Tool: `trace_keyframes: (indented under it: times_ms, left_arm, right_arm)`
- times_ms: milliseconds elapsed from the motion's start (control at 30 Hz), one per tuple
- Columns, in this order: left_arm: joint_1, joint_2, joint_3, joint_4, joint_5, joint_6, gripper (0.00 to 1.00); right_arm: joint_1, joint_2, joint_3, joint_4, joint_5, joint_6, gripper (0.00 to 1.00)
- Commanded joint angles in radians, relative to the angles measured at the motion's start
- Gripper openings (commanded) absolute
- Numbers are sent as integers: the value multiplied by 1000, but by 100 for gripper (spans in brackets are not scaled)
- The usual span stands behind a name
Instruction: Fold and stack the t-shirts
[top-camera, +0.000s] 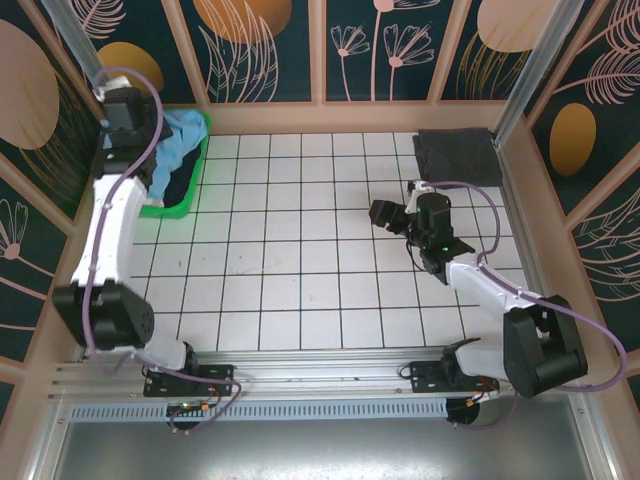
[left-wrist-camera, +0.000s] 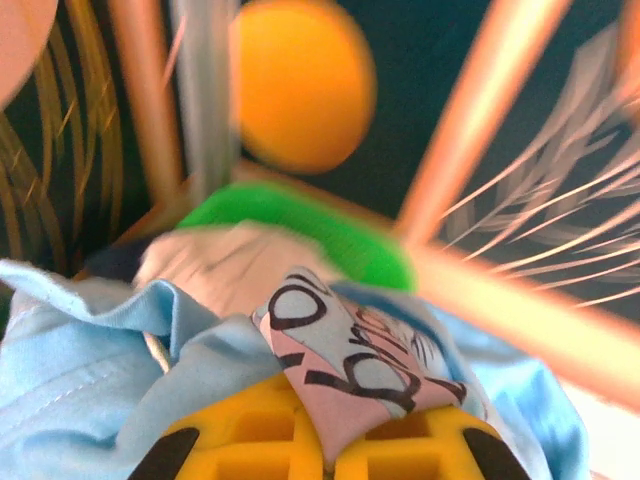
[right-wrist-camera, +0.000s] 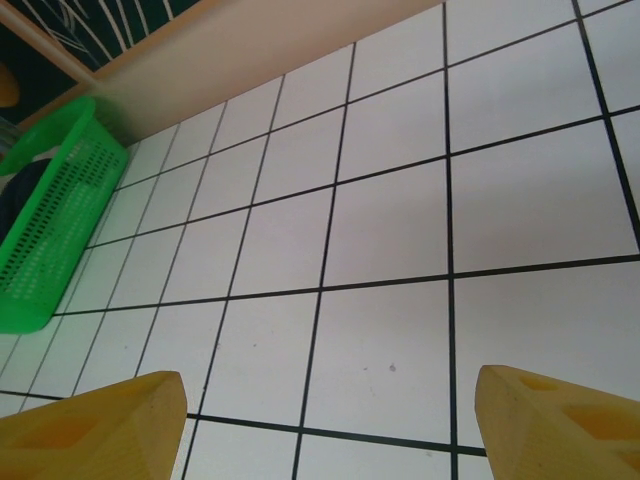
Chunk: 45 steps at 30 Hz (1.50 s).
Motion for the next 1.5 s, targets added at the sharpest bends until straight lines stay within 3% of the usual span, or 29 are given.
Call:
trace_keyframes:
  times_ms: [0,133,233,333,367,400,433,467,500,700,833,967,1167,1333,1367,1467]
  left_arm:
    - [-28,-154,52,216,322,3,0]
    - [-137,-178,130,280,560,-28,0]
    - [-193,-187,66,389,693,-114,0]
    - [-213,-194,-77,497,703,-188,0]
    - [-213,-186,-120,512,679,-210,10]
    - [-213,-173,-164,522,649,-232,27]
    - [-216,-147,-209,537,639,-246,47]
    - [-219,-111,-249,544,629,-258,78]
    - [-230,-73,-290,544,614,-263,99]
    - [-310,72,-480,537,481,-209,99]
    - [-309,69,-581,486,361,-157,99]
    - [-310,35,-692,438,267,-139,99]
    - [-324,7,-821,503,331,-163,99]
    - [-409,135,-723,531,387,-127,97]
    - [-415,173,-690,540,398,-125,95]
    - [-419,294,-590,557,499,-135,78]
  right_arm:
    - [1,-47,-16,50,-56,25,76]
    - [3,-82,-12,75,-104,48,75]
    - [10,-126,-14,103,-138,59,75]
    - [26,-166,-14,110,-126,58,75]
    - [30,-172,-14,111,-120,58,74]
    - [35,-174,-13,109,-114,57,74]
    - [39,-173,-14,105,-108,57,74]
    - [46,-166,-14,99,-100,58,74]
    - [51,-156,-14,91,-91,60,74]
    - [153,-12,11,3,-26,45,76]
    - [248,117,49,-41,24,14,77]
    - [269,262,115,-75,69,-11,78]
    - [262,402,223,-86,127,-75,75]
    - [219,513,300,-97,189,-96,70]
    - [208,540,312,-96,192,-101,69]
    - [204,588,346,-126,181,-106,67]
